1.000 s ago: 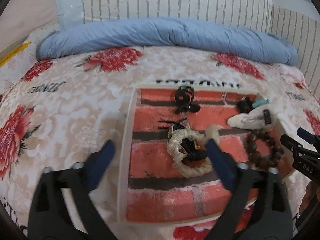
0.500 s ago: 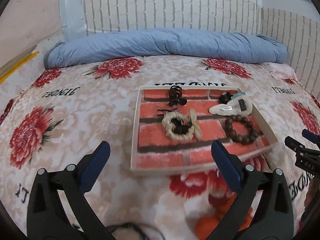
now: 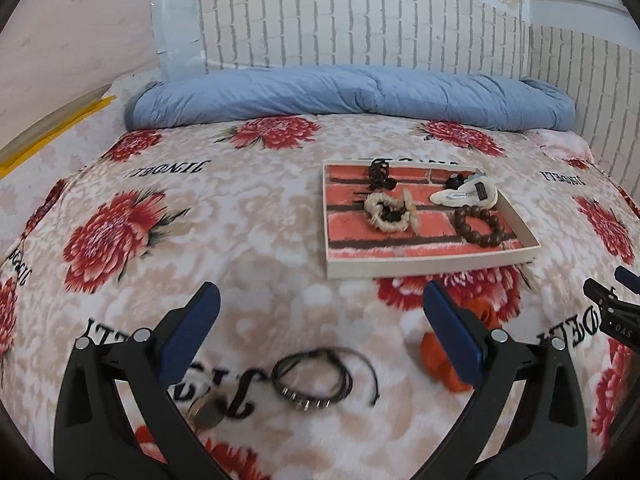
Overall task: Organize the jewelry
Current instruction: 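Withdraw both open tools from the tray toward the black leather bracelet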
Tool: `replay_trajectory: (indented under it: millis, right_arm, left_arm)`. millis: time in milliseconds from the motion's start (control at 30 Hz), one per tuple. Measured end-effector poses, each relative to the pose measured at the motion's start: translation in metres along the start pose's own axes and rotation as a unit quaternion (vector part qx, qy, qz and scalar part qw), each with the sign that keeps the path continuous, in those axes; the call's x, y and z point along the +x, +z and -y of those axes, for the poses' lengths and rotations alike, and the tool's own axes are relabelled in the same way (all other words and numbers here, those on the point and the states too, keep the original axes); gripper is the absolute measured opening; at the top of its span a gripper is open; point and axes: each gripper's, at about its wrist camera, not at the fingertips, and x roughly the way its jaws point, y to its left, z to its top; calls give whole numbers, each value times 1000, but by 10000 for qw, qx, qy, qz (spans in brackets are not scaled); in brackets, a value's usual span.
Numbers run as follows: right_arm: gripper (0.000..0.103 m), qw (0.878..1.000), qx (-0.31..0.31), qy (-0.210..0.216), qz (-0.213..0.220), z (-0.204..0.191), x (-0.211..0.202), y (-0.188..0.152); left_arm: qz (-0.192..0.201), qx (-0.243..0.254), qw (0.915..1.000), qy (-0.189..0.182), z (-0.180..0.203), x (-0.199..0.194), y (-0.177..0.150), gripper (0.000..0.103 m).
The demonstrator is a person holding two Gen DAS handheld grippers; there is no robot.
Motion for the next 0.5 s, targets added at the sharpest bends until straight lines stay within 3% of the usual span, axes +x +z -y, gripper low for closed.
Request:
replay_trajectory:
  millis: [233, 500]
  right_arm:
    - [86, 9999, -79, 19, -80, -4, 0, -28]
    - [86, 9999, 40, 100, -112, -4, 19, -52]
  left_arm:
    - [-135, -17, 9998, 132, -2, 1, -24, 98]
    - [-261, -3, 9996, 147, 4, 34, -52, 98]
